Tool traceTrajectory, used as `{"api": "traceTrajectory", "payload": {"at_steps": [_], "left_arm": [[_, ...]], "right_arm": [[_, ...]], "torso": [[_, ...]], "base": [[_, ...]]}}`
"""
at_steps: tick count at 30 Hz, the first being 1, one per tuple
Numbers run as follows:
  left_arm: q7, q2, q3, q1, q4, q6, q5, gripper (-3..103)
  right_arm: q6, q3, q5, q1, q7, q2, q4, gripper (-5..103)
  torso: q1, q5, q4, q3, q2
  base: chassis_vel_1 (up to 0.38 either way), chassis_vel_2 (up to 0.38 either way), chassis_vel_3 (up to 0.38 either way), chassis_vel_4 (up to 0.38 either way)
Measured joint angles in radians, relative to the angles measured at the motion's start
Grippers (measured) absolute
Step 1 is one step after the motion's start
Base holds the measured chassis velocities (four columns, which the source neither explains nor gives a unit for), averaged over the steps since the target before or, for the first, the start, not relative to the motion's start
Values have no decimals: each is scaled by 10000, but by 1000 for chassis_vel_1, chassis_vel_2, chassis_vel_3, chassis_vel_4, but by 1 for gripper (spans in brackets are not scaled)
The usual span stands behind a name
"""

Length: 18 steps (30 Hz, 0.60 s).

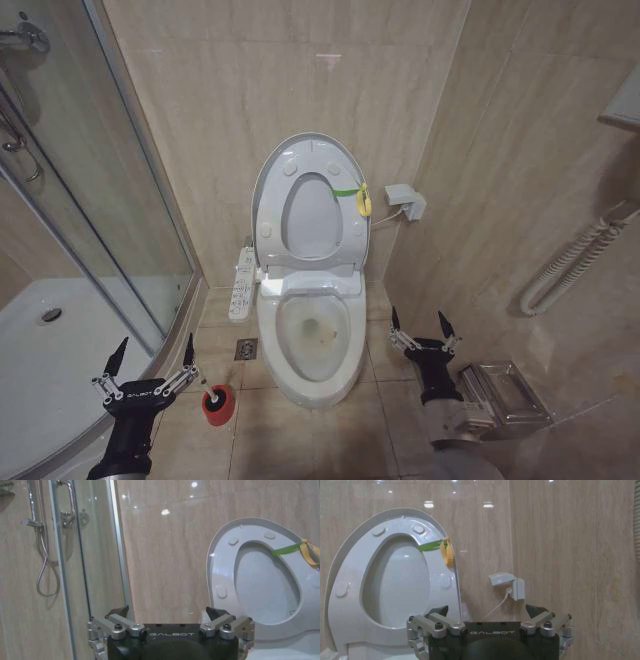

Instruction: Open the toilet lid, clean the toilet bowl with a toilet brush, close the toilet lid, and flush.

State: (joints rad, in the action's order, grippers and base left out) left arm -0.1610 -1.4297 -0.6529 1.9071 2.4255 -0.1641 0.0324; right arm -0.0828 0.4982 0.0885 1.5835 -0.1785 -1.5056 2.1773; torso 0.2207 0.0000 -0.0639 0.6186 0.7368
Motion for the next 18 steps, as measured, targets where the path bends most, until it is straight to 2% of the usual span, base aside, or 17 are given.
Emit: {"api": "traceTrajectory", "payload": {"at_steps": [18], "left_arm": [[0, 0, 0, 1, 0, 0, 0, 100]], "right_arm": [[0, 0, 0, 0, 0, 0, 0, 100]], "torso": [[0, 0, 0, 0, 0]], "base": [[0, 0, 0, 0]]}}
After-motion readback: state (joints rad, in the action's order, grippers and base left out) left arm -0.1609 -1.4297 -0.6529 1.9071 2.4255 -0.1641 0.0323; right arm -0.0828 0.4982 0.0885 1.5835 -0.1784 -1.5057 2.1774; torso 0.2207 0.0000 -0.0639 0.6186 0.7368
